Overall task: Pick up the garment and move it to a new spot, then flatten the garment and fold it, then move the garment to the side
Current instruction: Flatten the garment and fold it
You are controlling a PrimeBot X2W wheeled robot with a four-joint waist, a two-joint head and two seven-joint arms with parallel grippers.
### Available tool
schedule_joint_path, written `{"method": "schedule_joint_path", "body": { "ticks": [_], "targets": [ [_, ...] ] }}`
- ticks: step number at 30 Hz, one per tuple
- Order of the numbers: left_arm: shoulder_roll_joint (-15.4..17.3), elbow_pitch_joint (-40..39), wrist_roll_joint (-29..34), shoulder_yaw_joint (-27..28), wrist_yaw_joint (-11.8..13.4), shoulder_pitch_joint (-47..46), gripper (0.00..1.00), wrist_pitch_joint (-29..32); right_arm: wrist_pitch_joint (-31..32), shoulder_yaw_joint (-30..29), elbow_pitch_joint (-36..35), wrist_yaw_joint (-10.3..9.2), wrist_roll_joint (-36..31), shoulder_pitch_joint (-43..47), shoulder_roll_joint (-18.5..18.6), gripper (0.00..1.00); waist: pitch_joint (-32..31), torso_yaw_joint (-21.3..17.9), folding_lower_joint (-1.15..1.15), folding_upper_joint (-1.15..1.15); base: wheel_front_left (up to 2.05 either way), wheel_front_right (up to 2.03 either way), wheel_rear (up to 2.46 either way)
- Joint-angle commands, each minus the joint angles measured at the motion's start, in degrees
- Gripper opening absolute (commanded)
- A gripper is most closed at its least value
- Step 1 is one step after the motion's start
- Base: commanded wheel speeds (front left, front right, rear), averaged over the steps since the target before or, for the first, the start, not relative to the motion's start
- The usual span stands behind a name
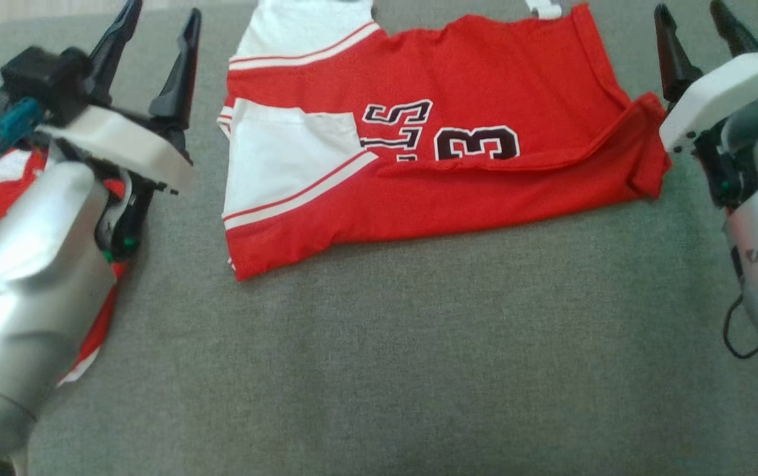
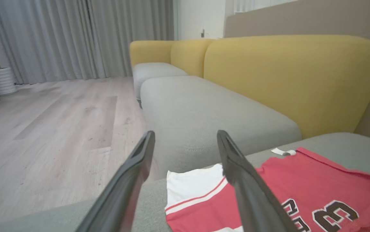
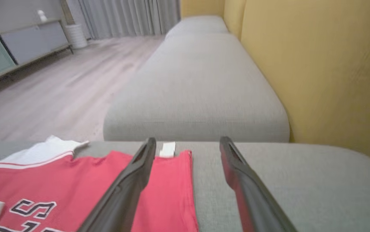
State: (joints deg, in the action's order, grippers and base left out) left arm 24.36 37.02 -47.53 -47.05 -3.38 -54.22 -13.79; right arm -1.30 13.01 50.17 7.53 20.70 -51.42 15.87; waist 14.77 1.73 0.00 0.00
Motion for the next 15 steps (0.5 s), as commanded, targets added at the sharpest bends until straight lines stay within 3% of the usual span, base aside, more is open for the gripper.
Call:
{"method": "schedule_joint_path", "body": {
  "ticks": [1, 6, 9, 15],
  "targets": [
    [1.55, -1.76, -0.35, 3.84, 0.98, 0.12, 1.0, -0.87, -3.22, 1.13, -2.49, -0.04, -0.13, 1.65, -0.02, 1.0, -1.68, 0.21, 0.0, 0.0, 0.0, 0.0, 0.0],
    [-0.34, -10.98, 2.12, 13.74, 4.34, 8.42, 1.0, -1.17, -11.61, 0.12, -5.9, -0.04, 0.17, 7.46, -0.51, 1.0, -5.11, 0.14, 0.0, 0.0, 0.0, 0.0, 0.0],
    [-2.79, -17.8, 5.16, 21.05, 6.09, 16.08, 1.0, -1.18, -13.1, -3.32, -8.78, -0.04, 0.58, 11.77, -2.45, 1.0, -7.2, -0.25, 0.0, 0.0, 0.0, 0.0, 0.0],
    [-8.82, -26.75, 11.75, 30.39, 7.03, 31.61, 1.0, -1.19, -13.57, -8.58, -13.98, -0.04, -2.73, 22.09, -7.27, 1.0, -10.3, -1.36, 0.0, 0.0, 0.0, 0.0, 0.0]
  ]
}}
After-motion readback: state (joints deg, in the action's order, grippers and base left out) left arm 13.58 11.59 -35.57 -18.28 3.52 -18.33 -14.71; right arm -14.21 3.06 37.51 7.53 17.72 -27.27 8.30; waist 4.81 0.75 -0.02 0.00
